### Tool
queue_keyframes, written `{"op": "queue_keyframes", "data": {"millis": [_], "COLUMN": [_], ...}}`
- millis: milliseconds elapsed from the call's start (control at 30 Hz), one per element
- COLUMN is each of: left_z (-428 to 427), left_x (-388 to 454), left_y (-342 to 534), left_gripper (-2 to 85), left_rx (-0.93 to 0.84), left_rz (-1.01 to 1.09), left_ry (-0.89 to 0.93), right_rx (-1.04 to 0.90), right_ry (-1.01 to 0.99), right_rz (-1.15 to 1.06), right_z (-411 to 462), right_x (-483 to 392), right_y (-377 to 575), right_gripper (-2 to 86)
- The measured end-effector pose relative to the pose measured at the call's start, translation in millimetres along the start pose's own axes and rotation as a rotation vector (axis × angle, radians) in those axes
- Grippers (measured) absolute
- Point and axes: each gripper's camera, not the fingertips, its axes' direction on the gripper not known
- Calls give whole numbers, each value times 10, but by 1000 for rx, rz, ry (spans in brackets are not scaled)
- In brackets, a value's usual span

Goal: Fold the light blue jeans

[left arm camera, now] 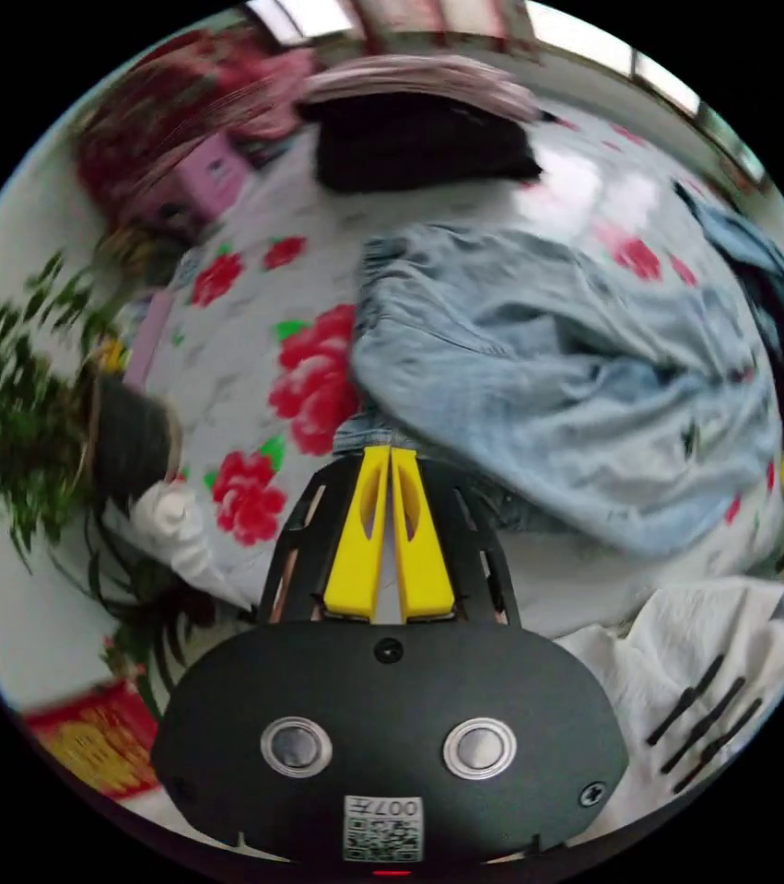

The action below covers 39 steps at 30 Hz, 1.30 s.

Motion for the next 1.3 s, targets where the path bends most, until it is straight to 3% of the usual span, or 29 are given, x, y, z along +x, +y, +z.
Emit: {"op": "queue_keyframes", "data": {"millis": [133, 300, 433, 600, 767, 1000, 1133, 1300], "left_z": [62, 693, 1026, 1359, 1227, -264, -113, 993], "left_x": [-610, -561, -456, -506, -606, -1135, -1048, -630], "left_y": [535, 902, 778, 438, 279, 1166, 1673, 2109], "left_gripper": [30, 79, 91, 91, 14, -7, -5, 15], "left_rx": [62, -84, -108, -169, -136, 231, 79, -270], "left_rz": [-241, -311, -321, -413, -332, -238, -174, -300], "left_ry": [162, 241, 265, 267, 341, 509, 437, 286], "right_rx": [-10, -130, -198, -246, -32, 263, 151, -182], "right_ry": [80, 124, 252, 148, -59, -141, -75, 182], "right_rz": [123, 154, 87, 52, -68, -310, -356, 16], "right_z": [145, 429, 557, 603, -134, -1626, -1522, -522], "right_x": [281, 431, 309, 251, -29, -228, 50, 908], "right_y": [-232, -388, -563, -822, -1184, -1119, -735, -205], "right_gripper": [93, 93, 74, 13, -1, -3, -1, 15]}}
